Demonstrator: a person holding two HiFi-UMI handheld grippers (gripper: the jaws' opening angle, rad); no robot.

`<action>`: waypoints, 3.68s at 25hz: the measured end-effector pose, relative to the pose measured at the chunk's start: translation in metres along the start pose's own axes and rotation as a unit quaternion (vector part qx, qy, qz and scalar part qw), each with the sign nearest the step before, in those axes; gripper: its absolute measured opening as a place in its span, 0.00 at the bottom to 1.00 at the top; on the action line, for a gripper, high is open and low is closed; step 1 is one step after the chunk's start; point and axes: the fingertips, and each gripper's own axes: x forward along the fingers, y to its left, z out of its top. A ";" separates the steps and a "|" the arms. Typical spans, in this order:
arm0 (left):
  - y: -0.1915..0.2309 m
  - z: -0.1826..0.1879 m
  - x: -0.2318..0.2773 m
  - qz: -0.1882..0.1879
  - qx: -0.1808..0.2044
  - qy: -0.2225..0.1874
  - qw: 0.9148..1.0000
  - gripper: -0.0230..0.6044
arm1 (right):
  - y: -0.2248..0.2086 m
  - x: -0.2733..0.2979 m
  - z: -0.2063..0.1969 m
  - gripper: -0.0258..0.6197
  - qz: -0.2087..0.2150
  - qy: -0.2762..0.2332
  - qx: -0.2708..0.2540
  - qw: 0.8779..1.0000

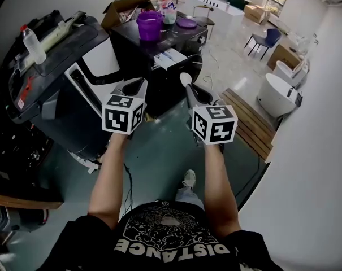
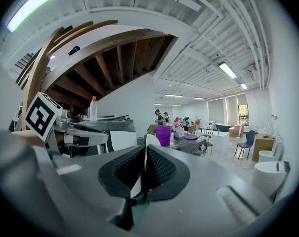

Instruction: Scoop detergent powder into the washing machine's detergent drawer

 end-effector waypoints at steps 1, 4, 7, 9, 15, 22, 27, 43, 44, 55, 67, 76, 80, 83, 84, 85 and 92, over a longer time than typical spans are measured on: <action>0.001 0.001 0.008 0.002 0.000 0.001 1.000 0.04 | -0.006 0.006 0.000 0.10 0.002 -0.001 0.001 1.000; 0.005 0.004 0.035 0.010 -0.002 0.004 1.000 0.04 | -0.027 0.027 0.000 0.10 0.013 0.000 0.001 1.000; 0.009 0.012 0.066 0.019 -0.005 0.006 1.000 0.04 | -0.052 0.050 0.002 0.10 0.024 0.003 0.002 1.000; 0.013 0.016 0.087 0.023 -0.007 0.008 1.000 0.04 | -0.069 0.066 0.003 0.10 0.030 0.005 0.002 1.000; 0.015 0.029 0.141 0.039 -0.015 0.017 0.999 0.04 | -0.114 0.102 0.012 0.10 0.053 0.013 -0.001 0.999; 0.024 0.035 0.187 0.058 -0.018 0.030 0.998 0.04 | -0.150 0.140 0.017 0.10 0.076 0.018 -0.002 0.997; 0.027 0.043 0.214 0.070 -0.018 0.032 0.997 0.04 | -0.174 0.160 0.022 0.10 0.090 0.019 -0.004 0.996; 0.027 0.054 0.252 0.118 -0.021 0.038 0.992 0.04 | -0.216 0.189 0.025 0.10 0.137 0.018 -0.018 0.990; 0.026 0.053 0.253 0.119 -0.021 0.039 0.992 0.04 | -0.217 0.190 0.025 0.10 0.137 0.018 -0.018 0.990; 0.041 0.047 0.259 0.133 -0.028 0.041 0.990 0.04 | -0.221 0.206 0.024 0.10 0.147 0.018 -0.021 0.989; 0.106 0.041 0.296 0.152 -0.046 0.035 0.987 0.04 | -0.216 0.281 0.032 0.10 0.167 0.025 -0.040 0.985; 0.182 0.050 0.353 0.155 -0.052 0.036 0.986 0.04 | -0.219 0.374 0.051 0.10 0.175 0.034 -0.047 0.983; 0.213 0.050 0.374 0.155 -0.054 0.042 0.985 0.04 | -0.216 0.414 0.062 0.10 0.182 0.036 -0.052 0.981; 0.235 0.051 0.383 0.159 -0.060 0.043 0.985 0.04 | -0.209 0.439 0.071 0.10 0.190 0.036 -0.059 0.979; 0.242 0.051 0.386 0.161 -0.062 0.043 0.984 0.04 | -0.207 0.447 0.074 0.10 0.193 0.036 -0.061 0.979; 0.250 0.052 0.389 0.162 -0.064 0.042 0.984 0.04 | -0.204 0.454 0.077 0.10 0.195 0.036 -0.062 0.978; 0.288 0.050 0.405 0.168 -0.075 0.041 0.982 0.04 | -0.191 0.497 0.083 0.10 0.209 0.045 -0.075 0.974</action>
